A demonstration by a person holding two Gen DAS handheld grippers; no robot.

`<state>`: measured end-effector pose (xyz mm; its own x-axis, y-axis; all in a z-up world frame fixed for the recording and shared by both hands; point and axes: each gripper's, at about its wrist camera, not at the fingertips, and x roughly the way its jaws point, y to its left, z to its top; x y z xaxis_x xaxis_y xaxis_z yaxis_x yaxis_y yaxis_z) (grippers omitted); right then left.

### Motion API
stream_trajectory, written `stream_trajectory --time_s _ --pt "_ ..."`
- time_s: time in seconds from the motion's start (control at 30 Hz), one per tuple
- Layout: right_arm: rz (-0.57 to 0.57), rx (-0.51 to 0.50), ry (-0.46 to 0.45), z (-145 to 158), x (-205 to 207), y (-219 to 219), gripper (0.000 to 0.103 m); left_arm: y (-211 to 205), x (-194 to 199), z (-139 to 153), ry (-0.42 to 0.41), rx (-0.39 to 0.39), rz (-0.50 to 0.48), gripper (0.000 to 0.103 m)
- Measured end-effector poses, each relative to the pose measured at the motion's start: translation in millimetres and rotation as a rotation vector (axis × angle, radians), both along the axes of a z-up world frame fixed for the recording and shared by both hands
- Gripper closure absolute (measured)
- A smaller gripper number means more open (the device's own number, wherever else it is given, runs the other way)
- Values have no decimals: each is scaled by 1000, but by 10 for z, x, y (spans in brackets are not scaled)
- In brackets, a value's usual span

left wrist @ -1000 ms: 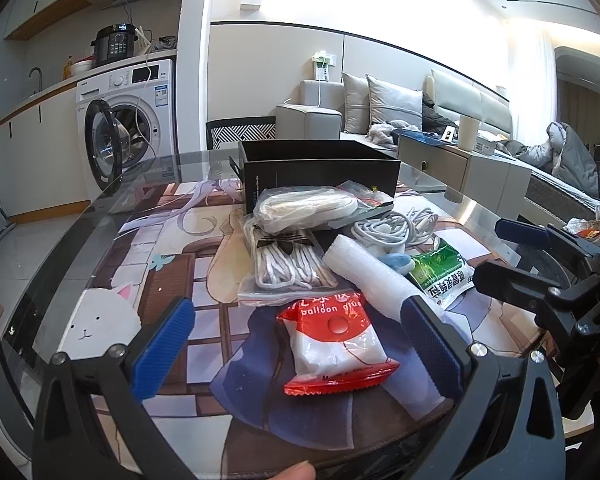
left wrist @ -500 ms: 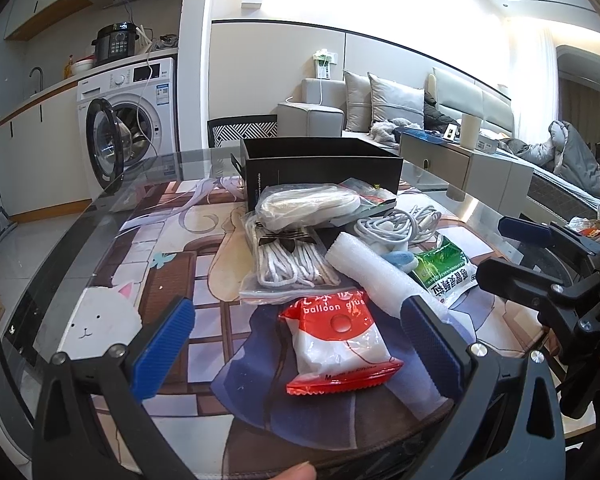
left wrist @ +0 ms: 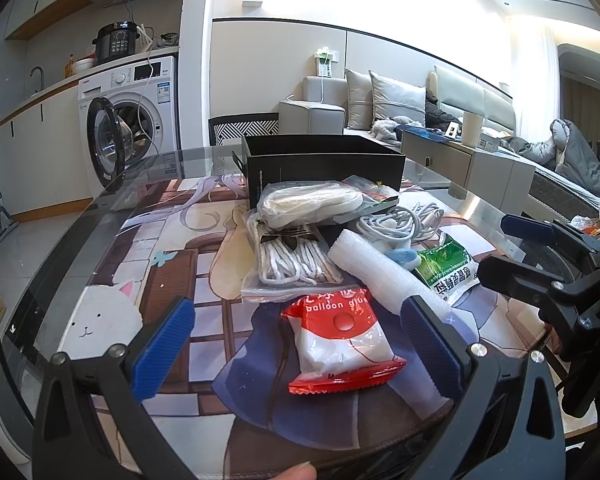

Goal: Organize soft objects

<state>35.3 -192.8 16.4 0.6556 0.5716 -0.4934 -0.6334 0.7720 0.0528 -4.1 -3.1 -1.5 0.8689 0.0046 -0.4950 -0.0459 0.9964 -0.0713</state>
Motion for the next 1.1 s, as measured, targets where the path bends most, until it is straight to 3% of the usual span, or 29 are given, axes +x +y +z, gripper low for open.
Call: stream_trajectory --time_s 0.37,0.87,1.1 --pt "-16 -26 12 5 28 21 0 12 6 -21 5 3 2 0" --pt "-74 -134 46 23 150 85 0 -20 52 -51 37 25 12 0" --pt "-102 -172 137 -74 320 108 0 -42 77 -55 56 33 11 0"
